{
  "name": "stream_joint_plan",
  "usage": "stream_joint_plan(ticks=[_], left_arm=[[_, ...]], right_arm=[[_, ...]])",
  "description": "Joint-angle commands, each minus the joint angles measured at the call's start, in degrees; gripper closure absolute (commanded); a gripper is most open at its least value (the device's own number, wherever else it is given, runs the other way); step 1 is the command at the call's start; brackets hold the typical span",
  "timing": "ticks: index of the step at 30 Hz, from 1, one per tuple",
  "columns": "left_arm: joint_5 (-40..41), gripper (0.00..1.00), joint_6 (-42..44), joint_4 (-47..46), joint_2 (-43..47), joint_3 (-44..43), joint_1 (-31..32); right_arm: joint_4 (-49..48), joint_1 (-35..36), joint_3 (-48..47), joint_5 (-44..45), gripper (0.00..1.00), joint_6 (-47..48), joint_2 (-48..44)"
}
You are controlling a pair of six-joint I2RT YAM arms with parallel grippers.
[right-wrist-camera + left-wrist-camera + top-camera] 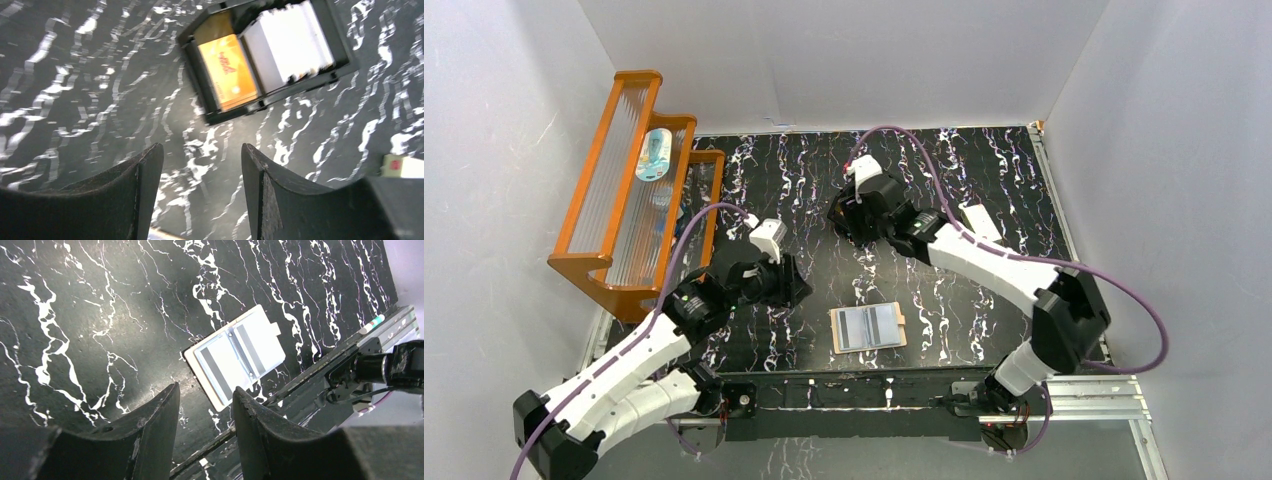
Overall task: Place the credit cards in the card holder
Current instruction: Pick up the credit card from the storage box.
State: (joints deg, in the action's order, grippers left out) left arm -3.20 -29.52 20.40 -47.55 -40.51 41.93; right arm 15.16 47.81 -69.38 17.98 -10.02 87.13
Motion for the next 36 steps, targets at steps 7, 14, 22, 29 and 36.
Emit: stream_joint_plan(ticks=[7, 14, 22, 29, 36], left_arm=[[3.15, 0.55, 5.56, 3.33, 9.27, -0.44, 0.22], [4.27, 0.55, 5.11, 3.75, 11.78, -0.16, 0.26], [4.78, 0.54, 5.00, 3.85, 13.23, -0.10, 0.25], [5.13, 0.54, 5.00, 4.03, 13.45, -0.11, 0.25], [5.22, 0.54, 4.82, 4.03, 13.24, -0.06, 0.26]], right_arm=[[-6.25, -6.67, -14.96, 3.69, 0.36, 32.12, 18.04], [-4.40, -9.23, -23.33, 4.08, 0.36, 39.18, 28.19], [-3.87, -9.88, -27.44, 1.72, 0.37, 40.92, 34.23], [-4.59, -9.93, -26.82, 3.35, 0.39, 41.49, 36.08], [-6.12, -9.91, -26.33, 6.80, 0.49, 41.63, 36.67]])
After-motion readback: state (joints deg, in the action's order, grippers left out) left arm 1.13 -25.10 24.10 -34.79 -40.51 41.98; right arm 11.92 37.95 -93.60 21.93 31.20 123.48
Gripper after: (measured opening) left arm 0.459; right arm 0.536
